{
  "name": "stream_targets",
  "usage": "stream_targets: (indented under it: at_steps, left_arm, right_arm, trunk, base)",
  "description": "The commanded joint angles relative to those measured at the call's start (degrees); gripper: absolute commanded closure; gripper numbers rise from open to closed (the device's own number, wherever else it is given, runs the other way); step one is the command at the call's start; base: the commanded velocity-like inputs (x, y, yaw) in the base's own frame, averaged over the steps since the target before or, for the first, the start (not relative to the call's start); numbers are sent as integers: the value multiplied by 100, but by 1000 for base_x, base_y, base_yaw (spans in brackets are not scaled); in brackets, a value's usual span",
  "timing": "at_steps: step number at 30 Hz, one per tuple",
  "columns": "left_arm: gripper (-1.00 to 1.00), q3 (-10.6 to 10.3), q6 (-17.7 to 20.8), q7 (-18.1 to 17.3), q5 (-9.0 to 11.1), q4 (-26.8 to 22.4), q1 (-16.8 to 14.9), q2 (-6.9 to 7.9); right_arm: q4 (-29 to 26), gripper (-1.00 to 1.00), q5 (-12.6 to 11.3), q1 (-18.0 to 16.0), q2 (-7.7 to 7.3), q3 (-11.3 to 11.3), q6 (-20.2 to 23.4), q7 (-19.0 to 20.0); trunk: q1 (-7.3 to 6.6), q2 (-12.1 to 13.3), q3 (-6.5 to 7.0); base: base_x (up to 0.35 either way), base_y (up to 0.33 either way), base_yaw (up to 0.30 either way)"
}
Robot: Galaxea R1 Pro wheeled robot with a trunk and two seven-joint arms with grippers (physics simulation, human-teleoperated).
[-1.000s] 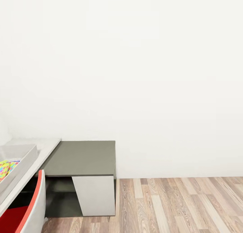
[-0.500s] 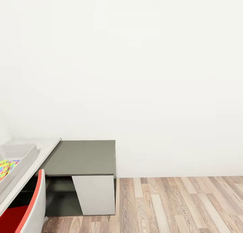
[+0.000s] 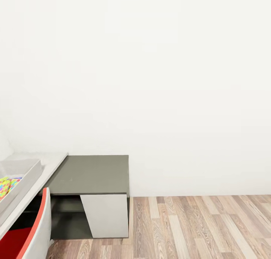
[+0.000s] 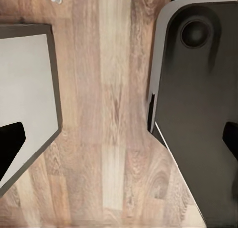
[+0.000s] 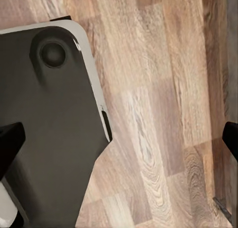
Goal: Put all the toys in the child's room - the three board games (two on the bed and one on the table), the two jigsaw puzzles on the table, and the tennis ball on the table - inside the toy box on the table in the child's room.
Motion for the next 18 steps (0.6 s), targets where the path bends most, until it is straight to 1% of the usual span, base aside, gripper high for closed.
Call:
stream_targets:
  at_steps: [1, 5, 11, 18]
  left_arm:
    - [-100, 49, -32, 20, -61, 14, 2, -2]
    - [-100, 86, -85, 17, -52, -31, 24, -34]
    - [-100, 112, -99, 16, -29, -379, 14, -78]
    - [-100, 97, -96, 16, -57, -437, 12, -76]
  right_arm:
    - [9, -100, 84, -6, 0, -56, -21, -17]
    - [9, -100, 178, -6, 1, -51, -23, -13]
    - [9, -100, 188, -6, 26, -52, -31, -12]
    - [9, -100, 165, -6, 106, -56, -47, -12]
  trunk:
    - [4, -13, -13]
    - [4, -13, -13]
    - [4, -13, -13]
    - [4, -13, -13]
  base:
    - [0, 0, 0]
    - [0, 0, 0]
    - [0, 0, 0]
    - [0, 0, 0]
